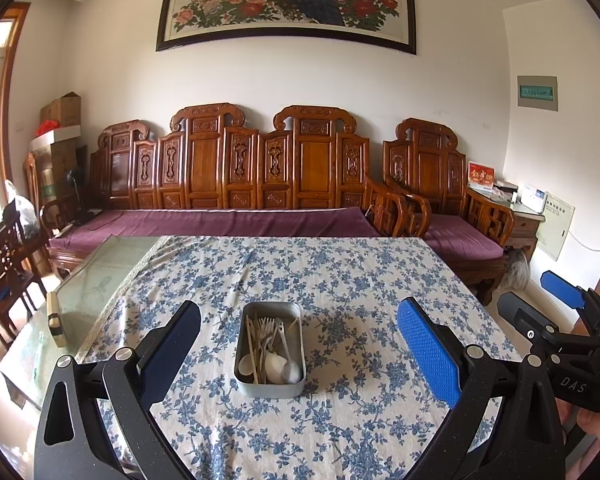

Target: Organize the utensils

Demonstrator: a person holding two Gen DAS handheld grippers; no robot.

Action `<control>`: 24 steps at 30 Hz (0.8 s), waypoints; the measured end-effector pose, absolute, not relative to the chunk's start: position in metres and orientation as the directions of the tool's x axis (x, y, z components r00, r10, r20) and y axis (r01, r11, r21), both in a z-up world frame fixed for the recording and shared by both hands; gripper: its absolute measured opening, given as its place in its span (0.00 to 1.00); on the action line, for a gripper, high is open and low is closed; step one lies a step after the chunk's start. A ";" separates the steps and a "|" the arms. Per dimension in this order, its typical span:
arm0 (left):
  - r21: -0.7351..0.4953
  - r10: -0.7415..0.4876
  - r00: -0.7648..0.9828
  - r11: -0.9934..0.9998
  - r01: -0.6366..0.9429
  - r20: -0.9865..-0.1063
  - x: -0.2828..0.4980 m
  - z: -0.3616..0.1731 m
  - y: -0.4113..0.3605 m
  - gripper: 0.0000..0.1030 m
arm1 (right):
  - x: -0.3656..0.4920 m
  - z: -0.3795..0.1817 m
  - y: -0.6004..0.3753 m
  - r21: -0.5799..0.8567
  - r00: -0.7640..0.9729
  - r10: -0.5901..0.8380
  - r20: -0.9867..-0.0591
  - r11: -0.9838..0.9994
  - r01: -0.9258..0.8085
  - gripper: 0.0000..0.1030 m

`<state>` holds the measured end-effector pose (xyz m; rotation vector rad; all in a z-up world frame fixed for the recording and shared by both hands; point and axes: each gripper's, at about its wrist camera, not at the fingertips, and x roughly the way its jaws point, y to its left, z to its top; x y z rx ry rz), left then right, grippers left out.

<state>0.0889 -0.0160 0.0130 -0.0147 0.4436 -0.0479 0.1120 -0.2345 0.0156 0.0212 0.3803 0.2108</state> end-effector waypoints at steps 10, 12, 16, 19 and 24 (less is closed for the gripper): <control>-0.027 -0.051 0.904 0.999 0.044 -0.425 0.086 0.014 -0.019 0.92 | 0.111 0.016 -0.234 0.061 0.907 0.209 -0.366 0.978 -0.200 0.97; -0.028 -0.052 0.904 0.999 0.044 -0.424 0.086 0.014 -0.019 0.92 | 0.111 0.016 -0.234 0.063 0.907 0.209 -0.366 0.978 -0.200 0.97; -0.028 -0.053 0.904 0.999 0.045 -0.424 0.086 0.014 -0.020 0.92 | 0.111 0.016 -0.234 0.061 0.907 0.208 -0.366 0.978 -0.200 0.97; -0.029 -0.053 0.904 0.999 0.045 -0.424 0.086 0.014 -0.020 0.92 | 0.111 0.016 -0.234 0.062 0.907 0.209 -0.365 0.978 -0.200 0.97; -0.029 -0.052 0.904 0.999 0.045 -0.424 0.086 0.014 -0.020 0.92 | 0.111 0.015 -0.234 0.062 0.907 0.209 -0.365 0.978 -0.200 0.97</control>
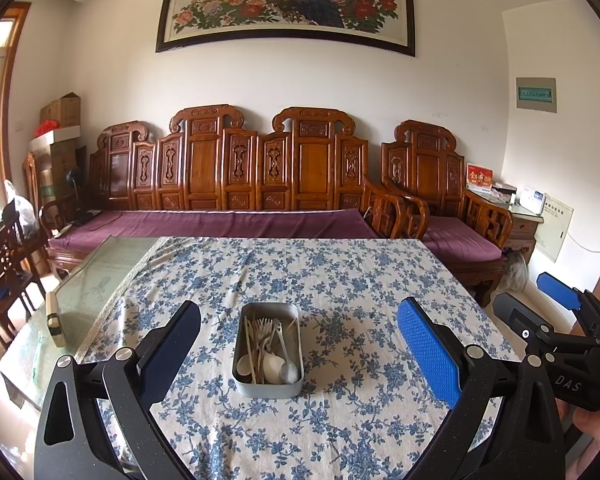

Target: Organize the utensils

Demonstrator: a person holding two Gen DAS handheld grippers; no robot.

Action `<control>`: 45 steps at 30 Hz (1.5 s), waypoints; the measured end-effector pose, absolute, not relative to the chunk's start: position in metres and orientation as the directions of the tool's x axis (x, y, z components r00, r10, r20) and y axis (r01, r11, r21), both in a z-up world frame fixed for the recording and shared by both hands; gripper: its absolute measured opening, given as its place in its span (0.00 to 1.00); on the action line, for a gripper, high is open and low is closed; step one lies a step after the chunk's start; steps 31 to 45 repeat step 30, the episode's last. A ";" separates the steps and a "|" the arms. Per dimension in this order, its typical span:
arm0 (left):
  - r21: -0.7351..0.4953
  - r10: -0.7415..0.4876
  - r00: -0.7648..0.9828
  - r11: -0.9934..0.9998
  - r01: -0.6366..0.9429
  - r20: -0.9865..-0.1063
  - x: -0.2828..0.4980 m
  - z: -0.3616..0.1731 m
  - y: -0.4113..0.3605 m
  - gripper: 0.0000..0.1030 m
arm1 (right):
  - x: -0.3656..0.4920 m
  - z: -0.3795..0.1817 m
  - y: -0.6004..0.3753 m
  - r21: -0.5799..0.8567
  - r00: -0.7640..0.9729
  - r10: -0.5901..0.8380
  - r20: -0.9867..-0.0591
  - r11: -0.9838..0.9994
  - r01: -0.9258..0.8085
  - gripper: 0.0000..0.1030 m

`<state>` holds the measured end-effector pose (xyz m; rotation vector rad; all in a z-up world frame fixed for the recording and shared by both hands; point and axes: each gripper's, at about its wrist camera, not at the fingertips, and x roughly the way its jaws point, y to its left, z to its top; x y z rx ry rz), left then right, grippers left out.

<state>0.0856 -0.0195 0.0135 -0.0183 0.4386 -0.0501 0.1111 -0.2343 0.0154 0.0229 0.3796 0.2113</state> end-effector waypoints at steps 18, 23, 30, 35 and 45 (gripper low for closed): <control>-0.028 -0.054 0.903 0.999 0.046 -0.426 0.086 0.013 -0.019 0.92 | 0.110 0.015 -0.233 0.065 0.906 0.211 -0.367 0.977 -0.202 0.97; -0.028 -0.051 0.903 0.999 0.043 -0.427 0.086 0.013 -0.019 0.92 | 0.109 0.015 -0.232 0.065 0.906 0.210 -0.366 0.978 -0.200 0.97; -0.030 -0.053 0.903 0.999 0.045 -0.426 0.084 0.011 -0.019 0.92 | 0.110 0.015 -0.234 0.065 0.907 0.208 -0.366 0.978 -0.198 0.97; -0.030 -0.053 0.903 0.999 0.045 -0.426 0.084 0.011 -0.019 0.92 | 0.110 0.015 -0.234 0.065 0.907 0.208 -0.366 0.978 -0.198 0.97; -0.030 -0.053 0.903 0.999 0.045 -0.426 0.084 0.011 -0.019 0.92 | 0.110 0.015 -0.234 0.065 0.907 0.208 -0.366 0.978 -0.198 0.97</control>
